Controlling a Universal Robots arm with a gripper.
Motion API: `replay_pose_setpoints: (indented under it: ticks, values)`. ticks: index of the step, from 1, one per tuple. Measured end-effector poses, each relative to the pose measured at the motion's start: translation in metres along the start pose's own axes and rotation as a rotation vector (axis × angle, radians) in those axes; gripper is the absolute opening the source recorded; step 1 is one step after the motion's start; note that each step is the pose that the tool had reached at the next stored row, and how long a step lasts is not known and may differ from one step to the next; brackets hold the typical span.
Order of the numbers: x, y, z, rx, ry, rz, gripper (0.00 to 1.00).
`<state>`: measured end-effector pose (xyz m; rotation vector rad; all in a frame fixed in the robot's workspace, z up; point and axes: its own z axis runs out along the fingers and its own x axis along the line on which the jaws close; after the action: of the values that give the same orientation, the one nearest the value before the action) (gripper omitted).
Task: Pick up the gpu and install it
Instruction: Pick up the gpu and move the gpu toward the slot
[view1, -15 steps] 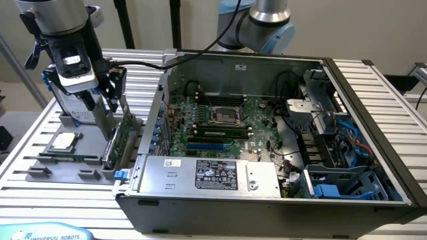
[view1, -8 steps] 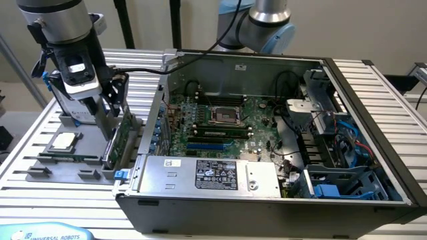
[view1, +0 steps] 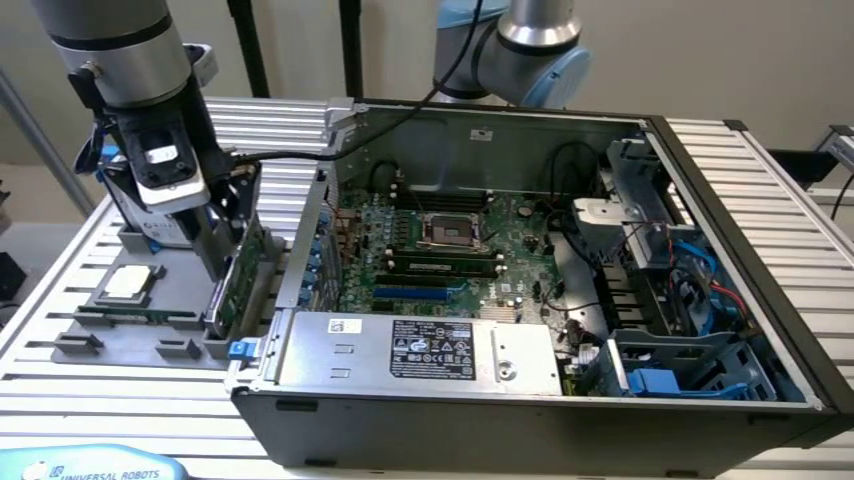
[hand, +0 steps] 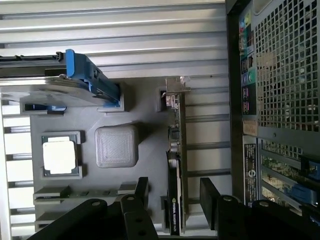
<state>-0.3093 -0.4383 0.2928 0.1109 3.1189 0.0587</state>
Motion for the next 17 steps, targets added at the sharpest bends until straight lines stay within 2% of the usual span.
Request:
replay_pose_setpoints:
  ticks: [17]
  values:
    - [0.000,-0.0052,0.0307,0.0000,-0.0013,0.006,0.54]
